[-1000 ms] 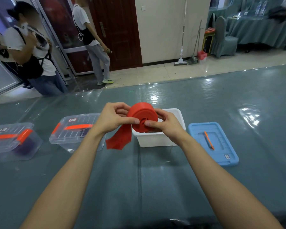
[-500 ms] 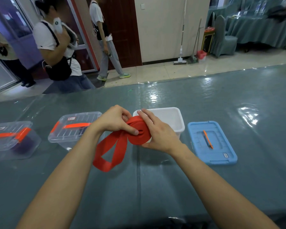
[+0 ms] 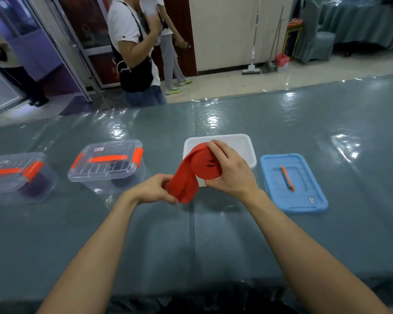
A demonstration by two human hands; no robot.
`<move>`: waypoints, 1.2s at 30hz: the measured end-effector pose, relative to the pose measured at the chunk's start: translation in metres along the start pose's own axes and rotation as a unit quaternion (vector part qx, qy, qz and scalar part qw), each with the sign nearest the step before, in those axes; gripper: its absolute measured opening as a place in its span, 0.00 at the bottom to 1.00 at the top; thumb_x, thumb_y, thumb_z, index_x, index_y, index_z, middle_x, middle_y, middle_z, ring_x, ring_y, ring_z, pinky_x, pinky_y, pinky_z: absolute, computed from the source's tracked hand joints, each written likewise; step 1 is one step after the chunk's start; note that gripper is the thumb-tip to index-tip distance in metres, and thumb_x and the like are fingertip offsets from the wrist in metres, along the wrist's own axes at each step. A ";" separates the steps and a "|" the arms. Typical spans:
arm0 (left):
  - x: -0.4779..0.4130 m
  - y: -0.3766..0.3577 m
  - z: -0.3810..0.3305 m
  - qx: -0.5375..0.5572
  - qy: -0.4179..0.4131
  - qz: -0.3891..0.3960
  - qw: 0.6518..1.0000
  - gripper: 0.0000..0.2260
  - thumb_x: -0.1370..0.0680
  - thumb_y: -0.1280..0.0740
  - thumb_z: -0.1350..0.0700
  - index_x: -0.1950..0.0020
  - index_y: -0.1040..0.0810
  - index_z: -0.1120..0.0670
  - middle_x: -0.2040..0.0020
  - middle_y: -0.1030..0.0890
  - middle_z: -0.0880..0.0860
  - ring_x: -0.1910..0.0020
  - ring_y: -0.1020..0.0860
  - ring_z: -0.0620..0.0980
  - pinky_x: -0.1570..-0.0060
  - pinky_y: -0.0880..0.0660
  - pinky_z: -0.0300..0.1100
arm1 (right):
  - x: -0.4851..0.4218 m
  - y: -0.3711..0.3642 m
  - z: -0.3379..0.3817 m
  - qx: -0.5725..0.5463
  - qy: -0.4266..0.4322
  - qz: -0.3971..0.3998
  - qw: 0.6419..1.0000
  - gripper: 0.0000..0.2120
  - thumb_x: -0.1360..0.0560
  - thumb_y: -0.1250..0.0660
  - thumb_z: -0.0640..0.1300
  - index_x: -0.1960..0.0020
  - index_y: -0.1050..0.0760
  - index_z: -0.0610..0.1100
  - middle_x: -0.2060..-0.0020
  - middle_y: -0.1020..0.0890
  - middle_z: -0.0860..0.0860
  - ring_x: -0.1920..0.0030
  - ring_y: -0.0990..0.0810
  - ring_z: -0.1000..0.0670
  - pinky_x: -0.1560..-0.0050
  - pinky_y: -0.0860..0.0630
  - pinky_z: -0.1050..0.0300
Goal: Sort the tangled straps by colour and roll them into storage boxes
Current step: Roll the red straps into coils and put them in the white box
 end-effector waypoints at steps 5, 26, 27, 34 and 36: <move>0.004 -0.019 0.034 0.036 0.010 -0.046 0.998 0.23 0.33 0.24 0.80 0.39 0.19 0.67 0.41 0.13 0.65 0.43 0.16 0.55 0.35 0.19 0.54 | 0.011 0.008 -0.016 -0.001 -0.052 -0.018 0.999 0.46 0.38 0.19 0.50 0.23 0.29 0.45 0.29 0.24 0.51 0.36 0.20 0.46 0.42 0.20 0.52; 0.042 0.053 0.089 -0.028 0.140 -0.410 0.901 0.22 0.28 0.17 0.50 0.43 0.27 0.50 0.55 0.17 0.52 0.55 0.15 0.58 0.50 0.16 0.57 | 0.015 -0.013 -0.011 -0.012 -0.052 0.019 0.998 0.42 0.33 0.25 0.59 0.23 0.28 0.43 0.28 0.24 0.49 0.34 0.20 0.44 0.38 0.20 0.48; 0.041 0.047 0.096 -0.042 0.176 -0.320 0.930 0.31 0.32 0.14 0.46 0.37 0.27 0.49 0.48 0.17 0.52 0.50 0.15 0.58 0.46 0.17 0.56 | 0.013 -0.014 -0.008 -0.011 -0.045 0.021 0.999 0.42 0.33 0.25 0.58 0.22 0.28 0.44 0.28 0.24 0.49 0.34 0.20 0.43 0.38 0.19 0.47; 0.026 0.029 0.026 0.170 -0.041 -0.184 0.967 0.33 0.28 0.16 0.46 0.26 0.22 0.51 0.33 0.14 0.50 0.32 0.17 0.47 0.26 0.24 0.51 | 0.007 -0.033 0.020 0.014 0.059 0.067 0.996 0.46 0.36 0.19 0.53 0.21 0.30 0.45 0.26 0.26 0.48 0.33 0.21 0.39 0.40 0.18 0.40; 0.016 0.029 -0.005 0.168 -0.080 -0.151 0.971 0.32 0.29 0.17 0.44 0.27 0.20 0.50 0.35 0.13 0.50 0.33 0.16 0.49 0.28 0.22 0.47 | 0.006 -0.034 0.027 0.018 0.083 0.065 0.994 0.44 0.34 0.22 0.55 0.21 0.31 0.45 0.25 0.27 0.48 0.34 0.21 0.39 0.41 0.18 0.39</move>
Point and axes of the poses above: each hand's wrist, its own x-axis away from the middle knuckle, its own y-axis out of the back of the hand, z = x × y, the point moved 5 cm from there along -x, towards the middle knuckle
